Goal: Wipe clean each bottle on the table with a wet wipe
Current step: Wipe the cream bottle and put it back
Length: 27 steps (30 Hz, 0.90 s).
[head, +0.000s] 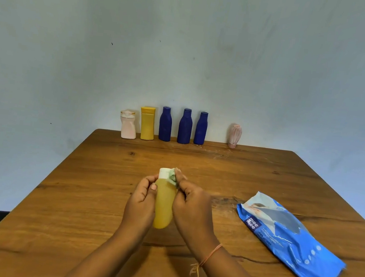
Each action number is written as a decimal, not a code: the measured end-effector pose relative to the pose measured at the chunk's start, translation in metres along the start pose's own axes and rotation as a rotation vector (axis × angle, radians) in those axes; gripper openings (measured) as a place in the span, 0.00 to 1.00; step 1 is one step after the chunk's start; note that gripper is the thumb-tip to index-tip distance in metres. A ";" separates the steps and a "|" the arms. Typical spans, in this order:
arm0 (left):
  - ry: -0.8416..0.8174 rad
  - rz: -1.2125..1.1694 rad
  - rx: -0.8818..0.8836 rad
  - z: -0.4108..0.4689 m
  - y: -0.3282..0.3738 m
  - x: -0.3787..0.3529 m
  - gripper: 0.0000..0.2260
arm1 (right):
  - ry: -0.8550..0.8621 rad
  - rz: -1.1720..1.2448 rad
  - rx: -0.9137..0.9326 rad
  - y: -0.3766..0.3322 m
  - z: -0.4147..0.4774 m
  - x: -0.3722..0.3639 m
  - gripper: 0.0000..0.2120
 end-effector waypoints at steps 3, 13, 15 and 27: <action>0.001 -0.028 -0.027 -0.003 0.002 -0.001 0.10 | -0.041 0.046 -0.103 0.013 0.009 -0.005 0.14; 0.008 0.094 -0.101 -0.008 0.004 -0.005 0.13 | 0.014 -0.176 0.099 -0.016 -0.005 0.001 0.21; 0.042 0.070 -0.113 -0.010 0.004 -0.004 0.13 | -0.002 -0.265 0.156 -0.020 -0.006 0.000 0.23; -0.036 -0.095 -0.029 -0.015 0.015 -0.009 0.16 | 0.026 -0.202 0.194 -0.022 -0.009 0.000 0.22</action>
Point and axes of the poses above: each hand's wrist, its own z-axis towards the middle knuckle, its own x-axis out of the back of the hand, y = z × x, the point moved 6 cm from there along z, towards the middle knuckle, and after that the axes turned 11 degrees about -z, right-handed, at the moved point
